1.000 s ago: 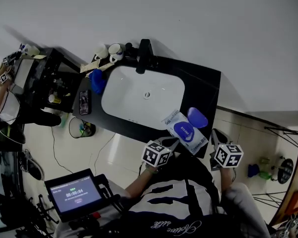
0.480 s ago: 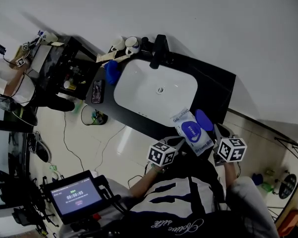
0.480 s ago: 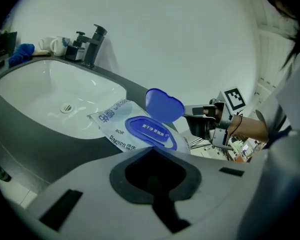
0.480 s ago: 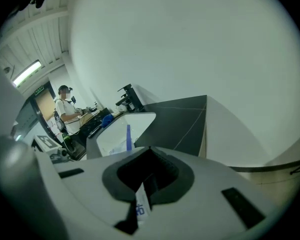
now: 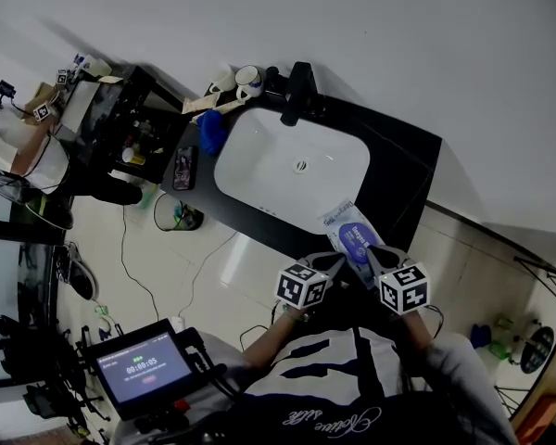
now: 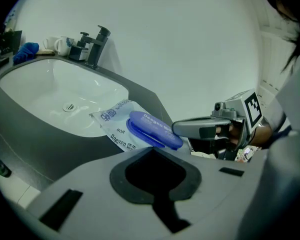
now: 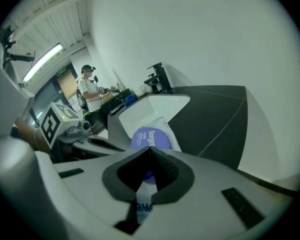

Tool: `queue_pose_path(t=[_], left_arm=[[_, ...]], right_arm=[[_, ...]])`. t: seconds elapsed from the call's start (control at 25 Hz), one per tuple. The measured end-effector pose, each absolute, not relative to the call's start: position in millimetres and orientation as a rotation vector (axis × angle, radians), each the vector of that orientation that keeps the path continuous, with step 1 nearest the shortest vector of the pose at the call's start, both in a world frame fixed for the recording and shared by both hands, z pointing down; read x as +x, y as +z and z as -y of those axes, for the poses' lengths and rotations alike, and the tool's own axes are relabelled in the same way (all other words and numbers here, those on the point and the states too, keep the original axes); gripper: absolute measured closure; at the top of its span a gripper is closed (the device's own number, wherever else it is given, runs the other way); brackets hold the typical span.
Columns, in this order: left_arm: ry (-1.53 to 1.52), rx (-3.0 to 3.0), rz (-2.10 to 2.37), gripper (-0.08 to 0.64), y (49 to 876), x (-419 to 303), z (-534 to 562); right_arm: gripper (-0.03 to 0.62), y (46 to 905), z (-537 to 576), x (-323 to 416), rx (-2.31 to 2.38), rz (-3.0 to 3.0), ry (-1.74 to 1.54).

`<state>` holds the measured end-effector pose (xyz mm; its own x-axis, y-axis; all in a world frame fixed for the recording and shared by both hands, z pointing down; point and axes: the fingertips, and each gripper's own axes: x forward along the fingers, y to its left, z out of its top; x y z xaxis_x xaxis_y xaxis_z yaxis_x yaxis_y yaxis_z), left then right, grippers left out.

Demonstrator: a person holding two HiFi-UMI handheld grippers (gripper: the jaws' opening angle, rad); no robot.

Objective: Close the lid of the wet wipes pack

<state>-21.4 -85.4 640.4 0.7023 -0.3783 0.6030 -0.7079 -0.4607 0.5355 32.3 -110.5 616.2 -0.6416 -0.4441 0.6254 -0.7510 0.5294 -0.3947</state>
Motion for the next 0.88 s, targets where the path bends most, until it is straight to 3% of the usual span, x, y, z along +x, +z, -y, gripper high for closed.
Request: queue_pose_path(t=[0.88], left_arm=[[0.528,2.188,0.736,0.559,624,-29,73]], right_arm=[[0.592,625,103,23,1.054,2.189,0.714]])
